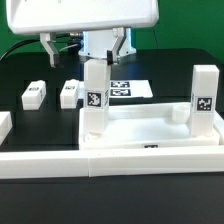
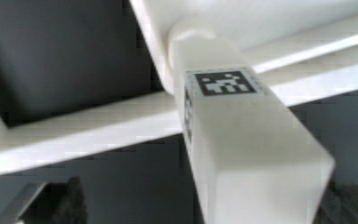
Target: Assemble desk
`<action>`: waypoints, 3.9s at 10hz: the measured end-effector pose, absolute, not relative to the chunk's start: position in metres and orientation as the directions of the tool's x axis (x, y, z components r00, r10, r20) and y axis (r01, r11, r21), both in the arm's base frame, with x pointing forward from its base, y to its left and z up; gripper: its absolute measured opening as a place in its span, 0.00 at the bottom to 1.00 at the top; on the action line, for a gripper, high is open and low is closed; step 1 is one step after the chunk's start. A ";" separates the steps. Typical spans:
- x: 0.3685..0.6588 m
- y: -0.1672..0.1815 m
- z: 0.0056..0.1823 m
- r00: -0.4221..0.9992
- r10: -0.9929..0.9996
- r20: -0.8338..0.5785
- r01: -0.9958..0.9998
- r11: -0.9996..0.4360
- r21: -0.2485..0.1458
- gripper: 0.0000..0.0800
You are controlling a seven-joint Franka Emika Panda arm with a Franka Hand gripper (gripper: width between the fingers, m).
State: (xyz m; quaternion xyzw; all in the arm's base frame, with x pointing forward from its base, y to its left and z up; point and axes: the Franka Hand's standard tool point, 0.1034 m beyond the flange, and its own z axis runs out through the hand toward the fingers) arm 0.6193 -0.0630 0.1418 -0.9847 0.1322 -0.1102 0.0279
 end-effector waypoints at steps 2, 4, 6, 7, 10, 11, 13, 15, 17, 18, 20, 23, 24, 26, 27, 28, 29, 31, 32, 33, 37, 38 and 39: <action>0.617 -0.058 0.142 0.965 -0.263 0.019 -0.259 -0.959 -0.111 0.81; 0.626 -0.053 0.135 0.966 -0.260 0.002 -0.258 -0.960 -0.106 0.81; 0.624 -0.048 0.126 0.967 -0.256 0.000 -0.254 -0.962 -0.100 0.81; 0.624 -0.049 0.124 0.967 -0.256 0.001 -0.255 -0.962 -0.099 0.81; 0.620 -0.047 0.122 0.966 -0.258 0.005 -0.257 -0.963 -0.086 0.81; 0.619 -0.047 0.121 0.964 -0.265 0.004 -0.264 -0.961 -0.087 0.80; 0.619 -0.047 0.121 0.955 -0.297 0.000 -0.296 -0.951 -0.087 0.59; 0.619 -0.047 0.120 0.909 -0.417 -0.012 -0.417 -0.905 -0.086 0.36; 0.619 -0.047 0.120 0.843 -0.537 -0.024 -0.537 -0.840 -0.084 0.36; 0.619 -0.047 0.120 0.804 -0.594 -0.030 -0.595 -0.800 -0.083 0.36; 0.625 -0.053 0.119 0.672 -0.738 -0.057 -0.739 -0.664 -0.111 0.36; 0.629 -0.056 0.119 0.312 -0.938 -0.149 -0.947 -0.293 -0.134 0.36; 0.631 -0.056 0.119 0.210 -0.963 -0.169 -0.974 -0.190 -0.126 0.36; 0.632 -0.059 0.118 0.068 -0.980 -0.188 -0.992 -0.046 -0.116 0.36; 0.632 -0.060 0.118 -0.004 -0.981 -0.196 -0.994 0.025 -0.103 0.36; 0.632 -0.060 0.118 -0.026 -0.980 -0.198 -0.994 0.047 -0.100 0.36; 0.632 -0.061 0.118 -0.051 -0.978 -0.200 -0.993 0.071 -0.094 0.36; 0.632 -0.061 0.118 0.003 -0.981 -0.195 -0.994 0.017 -0.105 0.36; 0.632 -0.058 0.118 0.107 -0.979 -0.173 -0.989 -0.088 -0.116 0.64; 0.632 -0.048 0.120 0.303 -0.943 -0.139 -0.949 -0.286 -0.132 0.64; 0.629 -0.033 0.122 0.698 -0.713 -0.067 -0.713 -0.682 -0.161 0.81; 0.629 -0.033 0.122 0.753 -0.656 -0.054 -0.655 -0.737 -0.166 0.81; 0.629 -0.036 0.121 0.817 -0.576 -0.034 -0.572 -0.802 -0.169 0.81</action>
Offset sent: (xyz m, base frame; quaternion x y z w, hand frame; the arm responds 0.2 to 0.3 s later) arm 0.0076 0.0046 -0.0127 -0.0226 0.0005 0.0100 0.9997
